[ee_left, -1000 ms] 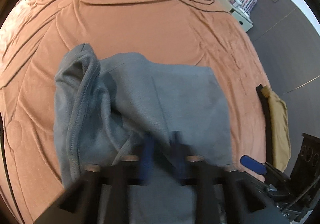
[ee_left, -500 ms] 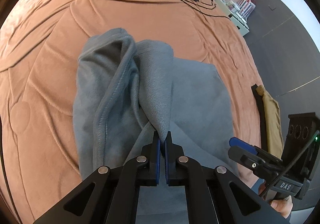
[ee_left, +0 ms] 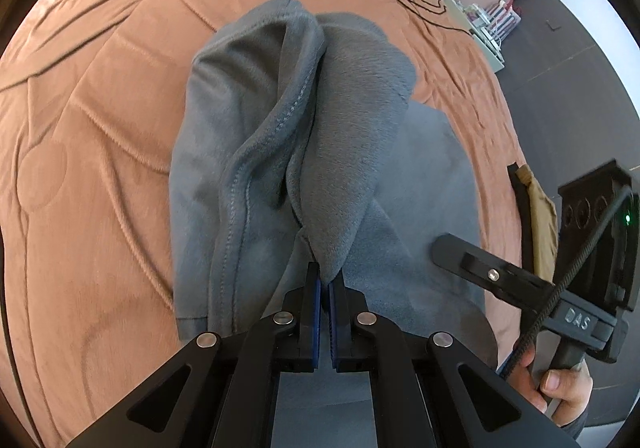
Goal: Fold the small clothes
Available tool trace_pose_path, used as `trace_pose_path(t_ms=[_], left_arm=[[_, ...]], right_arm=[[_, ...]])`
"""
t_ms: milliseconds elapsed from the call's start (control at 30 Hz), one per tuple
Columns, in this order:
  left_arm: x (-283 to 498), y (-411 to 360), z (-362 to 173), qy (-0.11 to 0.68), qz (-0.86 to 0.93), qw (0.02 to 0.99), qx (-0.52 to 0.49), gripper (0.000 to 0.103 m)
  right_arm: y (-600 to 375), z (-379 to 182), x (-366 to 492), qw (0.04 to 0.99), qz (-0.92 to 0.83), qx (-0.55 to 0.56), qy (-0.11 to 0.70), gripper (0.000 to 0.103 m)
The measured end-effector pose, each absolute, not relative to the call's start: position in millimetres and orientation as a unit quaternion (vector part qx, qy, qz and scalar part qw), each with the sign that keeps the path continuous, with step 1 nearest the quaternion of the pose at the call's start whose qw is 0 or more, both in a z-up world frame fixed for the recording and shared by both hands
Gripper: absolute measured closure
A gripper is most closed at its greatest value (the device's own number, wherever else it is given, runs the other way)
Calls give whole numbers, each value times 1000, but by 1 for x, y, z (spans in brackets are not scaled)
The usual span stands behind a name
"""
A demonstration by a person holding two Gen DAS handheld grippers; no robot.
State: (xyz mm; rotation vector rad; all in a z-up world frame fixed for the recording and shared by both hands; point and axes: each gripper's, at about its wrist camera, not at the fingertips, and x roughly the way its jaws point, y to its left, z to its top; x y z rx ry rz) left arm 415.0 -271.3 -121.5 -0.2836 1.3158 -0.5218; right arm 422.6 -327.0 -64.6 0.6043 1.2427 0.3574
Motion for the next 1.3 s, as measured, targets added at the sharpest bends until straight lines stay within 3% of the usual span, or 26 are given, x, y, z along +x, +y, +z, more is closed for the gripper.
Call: trace_pose_path(t_ms=[67, 500, 633, 733, 1167, 1300], left_arm=[[414, -267, -124, 605, -238, 747, -137, 100], [401, -249, -132, 616, -236, 735, -155, 100], [399, -247, -132, 617, -237, 734, -153, 100], [399, -248, -131, 617, -238, 735, -151, 100], [416, -270, -98, 592, -267, 740, -176, 100], [418, -274, -87, 580, -277, 746, -176, 94]], right_arm=[[-322, -69, 429, 750, 169, 279, 576, 52], [-305, -93, 459, 718, 177, 298, 604, 52], [-305, -101, 463, 701, 195, 315, 609, 90], [-307, -95, 462, 716, 193, 301, 600, 99], [-319, -36, 446, 779, 188, 285, 526, 102], [-336, -20, 436, 800, 166, 283, 502, 102]])
